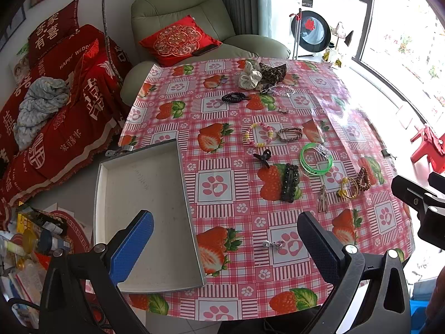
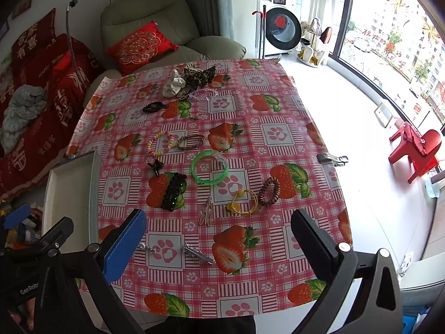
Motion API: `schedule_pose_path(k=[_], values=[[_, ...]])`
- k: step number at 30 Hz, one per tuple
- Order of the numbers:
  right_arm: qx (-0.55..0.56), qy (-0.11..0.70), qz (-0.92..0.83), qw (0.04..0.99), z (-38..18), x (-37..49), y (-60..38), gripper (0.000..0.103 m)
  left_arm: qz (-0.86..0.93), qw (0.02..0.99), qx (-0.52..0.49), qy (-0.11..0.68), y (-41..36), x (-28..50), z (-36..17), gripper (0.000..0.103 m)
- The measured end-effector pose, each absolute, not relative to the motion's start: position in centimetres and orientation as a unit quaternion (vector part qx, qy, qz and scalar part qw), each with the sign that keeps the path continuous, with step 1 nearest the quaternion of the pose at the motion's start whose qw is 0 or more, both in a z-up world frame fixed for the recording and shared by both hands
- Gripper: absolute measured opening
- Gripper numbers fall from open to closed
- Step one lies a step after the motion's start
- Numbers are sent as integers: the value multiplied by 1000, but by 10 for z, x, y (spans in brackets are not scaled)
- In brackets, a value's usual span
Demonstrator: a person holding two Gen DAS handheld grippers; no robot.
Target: Organize jewelry
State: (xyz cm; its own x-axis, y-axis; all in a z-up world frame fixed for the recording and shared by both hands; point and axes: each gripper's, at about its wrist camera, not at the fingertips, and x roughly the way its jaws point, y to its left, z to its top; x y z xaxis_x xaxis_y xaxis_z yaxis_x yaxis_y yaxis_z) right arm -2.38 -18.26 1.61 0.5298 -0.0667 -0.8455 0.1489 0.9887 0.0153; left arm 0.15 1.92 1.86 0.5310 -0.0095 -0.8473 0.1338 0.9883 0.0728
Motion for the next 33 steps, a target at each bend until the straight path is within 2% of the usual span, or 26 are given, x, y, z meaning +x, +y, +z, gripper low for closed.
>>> schedule_pose_path(k=[33], values=[[45,483,-61,873,14,-25,-184,103,-46,869,69,487,16,2,12,103]])
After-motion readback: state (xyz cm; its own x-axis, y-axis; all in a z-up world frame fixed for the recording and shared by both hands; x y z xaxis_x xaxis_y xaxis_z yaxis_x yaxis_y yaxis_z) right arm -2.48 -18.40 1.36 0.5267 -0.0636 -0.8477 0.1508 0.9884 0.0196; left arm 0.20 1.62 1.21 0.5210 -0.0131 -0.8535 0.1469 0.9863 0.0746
